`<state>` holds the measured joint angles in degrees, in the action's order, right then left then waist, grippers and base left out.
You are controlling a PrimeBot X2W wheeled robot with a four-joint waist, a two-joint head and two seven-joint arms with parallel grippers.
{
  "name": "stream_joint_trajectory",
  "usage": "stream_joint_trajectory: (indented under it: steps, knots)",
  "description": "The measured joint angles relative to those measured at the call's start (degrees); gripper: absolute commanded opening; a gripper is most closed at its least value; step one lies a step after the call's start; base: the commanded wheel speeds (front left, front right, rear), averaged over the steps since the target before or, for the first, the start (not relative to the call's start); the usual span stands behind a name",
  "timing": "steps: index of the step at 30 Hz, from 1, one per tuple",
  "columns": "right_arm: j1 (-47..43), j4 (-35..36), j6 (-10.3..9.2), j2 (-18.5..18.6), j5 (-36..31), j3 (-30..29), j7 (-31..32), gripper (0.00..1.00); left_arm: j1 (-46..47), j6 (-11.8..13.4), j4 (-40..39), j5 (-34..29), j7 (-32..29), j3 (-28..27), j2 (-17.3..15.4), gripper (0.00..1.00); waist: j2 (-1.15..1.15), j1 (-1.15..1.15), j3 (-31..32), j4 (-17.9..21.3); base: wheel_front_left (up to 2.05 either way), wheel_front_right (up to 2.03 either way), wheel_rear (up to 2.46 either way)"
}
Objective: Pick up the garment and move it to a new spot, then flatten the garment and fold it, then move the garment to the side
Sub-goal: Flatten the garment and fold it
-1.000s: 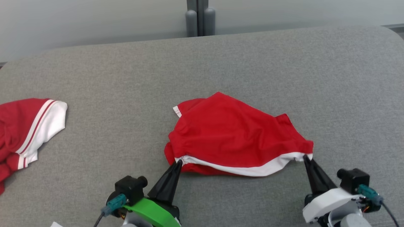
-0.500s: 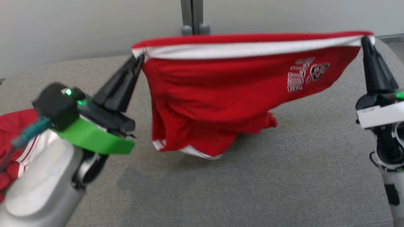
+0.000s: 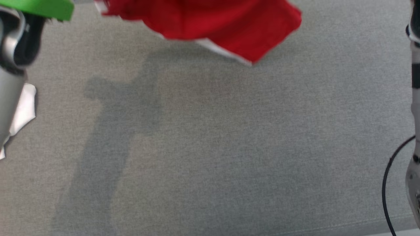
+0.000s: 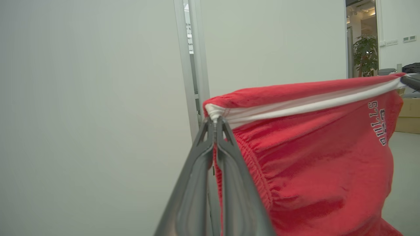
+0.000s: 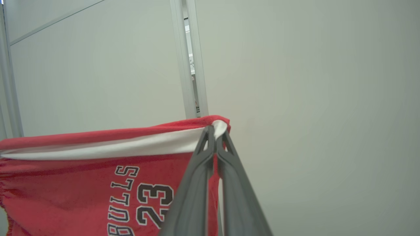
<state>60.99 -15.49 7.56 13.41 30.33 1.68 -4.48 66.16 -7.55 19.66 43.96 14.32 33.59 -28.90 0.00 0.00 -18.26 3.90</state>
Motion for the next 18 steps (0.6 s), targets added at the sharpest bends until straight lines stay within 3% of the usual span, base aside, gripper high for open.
stream_joint_trajectory:
  steps: [4, 8, 15, 18]
  knots:
    - [7.94, -6.26, 0.0, -1.43, -3.85, -0.19, -4.85, 0.0, 5.67, 0.0, 2.29, -1.41, 0.64, -0.47, 1.07, 0.0, 0.0, 0.0, -4.1, 0.31, 0.0, 0.0, 0.0]
    - [8.56, -10.04, 0.0, -2.04, -4.06, 1.24, -7.23, 0.0, 4.3, 0.0, 2.61, -1.56, 0.71, -1.97, 1.67, 0.0, 0.0, 0.01, -6.76, 0.64, 0.0, 0.0, 0.0]
    - [-5.86, -12.6, 0.09, -3.03, 1.58, 4.82, -9.42, 0.0, -15.46, -0.09, 4.72, 0.46, 0.7, -6.66, 3.9, 0.0, 0.0, 0.0, -6.1, 1.24, 0.0, 0.0, 0.0]
    - [-14.7, -11.87, 0.25, -3.08, 4.69, 5.52, -9.78, 0.0, -25.77, -0.19, 5.09, 0.78, 0.69, -9.55, 6.59, 0.0, 0.0, 0.01, -4.52, 1.48, 0.0, 0.0, 0.0]
